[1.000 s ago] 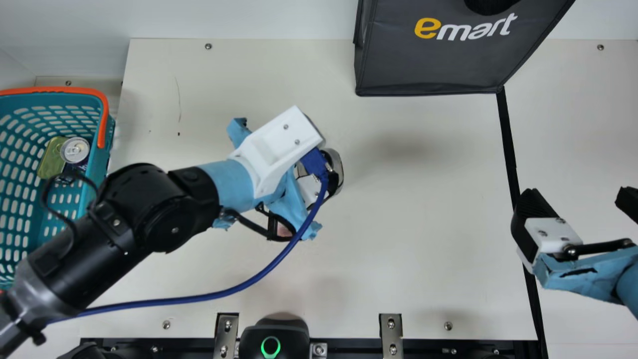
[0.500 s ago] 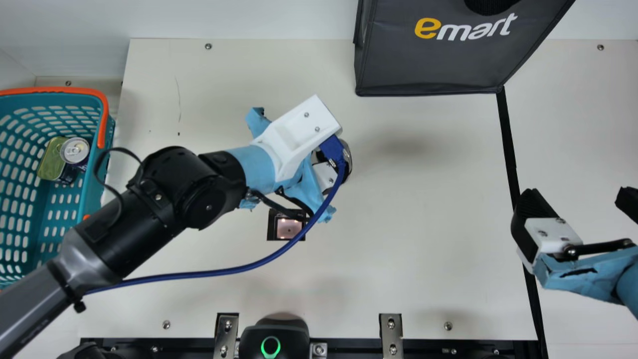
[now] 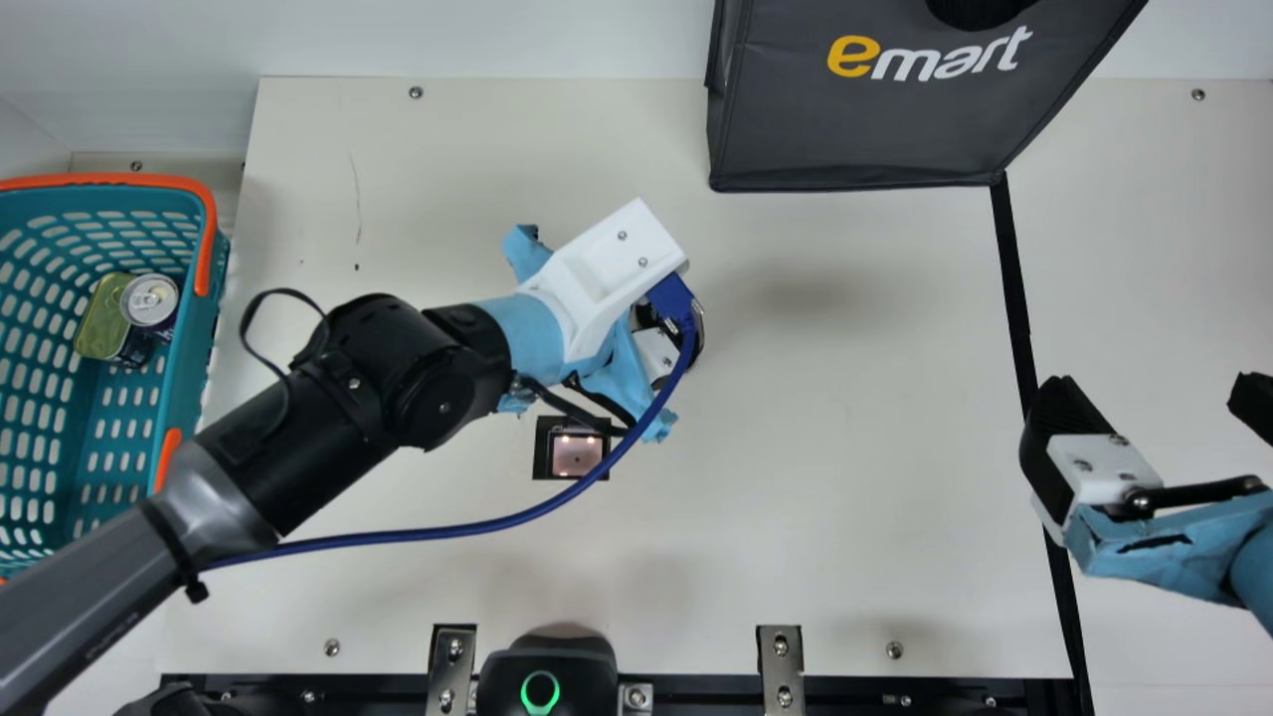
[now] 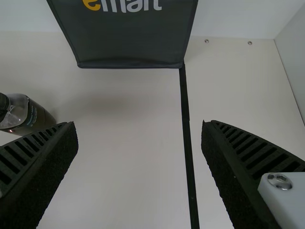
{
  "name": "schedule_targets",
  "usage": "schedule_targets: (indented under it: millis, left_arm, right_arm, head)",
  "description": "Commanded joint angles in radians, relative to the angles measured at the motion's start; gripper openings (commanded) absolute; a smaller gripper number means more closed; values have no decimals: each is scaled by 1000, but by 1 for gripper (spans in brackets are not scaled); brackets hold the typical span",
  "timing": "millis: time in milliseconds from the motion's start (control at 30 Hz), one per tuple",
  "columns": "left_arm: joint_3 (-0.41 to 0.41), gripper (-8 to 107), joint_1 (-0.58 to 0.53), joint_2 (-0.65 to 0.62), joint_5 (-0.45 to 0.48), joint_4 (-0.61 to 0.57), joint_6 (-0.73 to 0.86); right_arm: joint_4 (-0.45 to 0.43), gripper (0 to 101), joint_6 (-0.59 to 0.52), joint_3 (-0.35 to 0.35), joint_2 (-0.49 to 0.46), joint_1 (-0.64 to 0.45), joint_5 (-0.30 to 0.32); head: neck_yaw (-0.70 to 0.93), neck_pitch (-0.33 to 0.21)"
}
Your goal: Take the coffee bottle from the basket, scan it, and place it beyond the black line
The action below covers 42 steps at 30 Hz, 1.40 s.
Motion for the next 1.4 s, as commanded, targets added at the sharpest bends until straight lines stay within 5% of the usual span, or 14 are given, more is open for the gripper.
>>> schedule_targets:
  millis: [0, 667, 1367]
  left_arm:
    - [1, 24, -3, 3, -2, -1, -4]
    - [-18, 90, -5, 17, -12, 19, -33]
    - [-89, 90, 70, -42, 33, 225, -278]
  right_arm:
    - [0, 91, 0, 0, 0, 0, 0]
    - [0, 91, 0, 0, 0, 0, 0]
    - [0, 91, 0, 0, 0, 0, 0]
  head:
    - [2, -17]
    - [2, -17]
    - [2, -17]
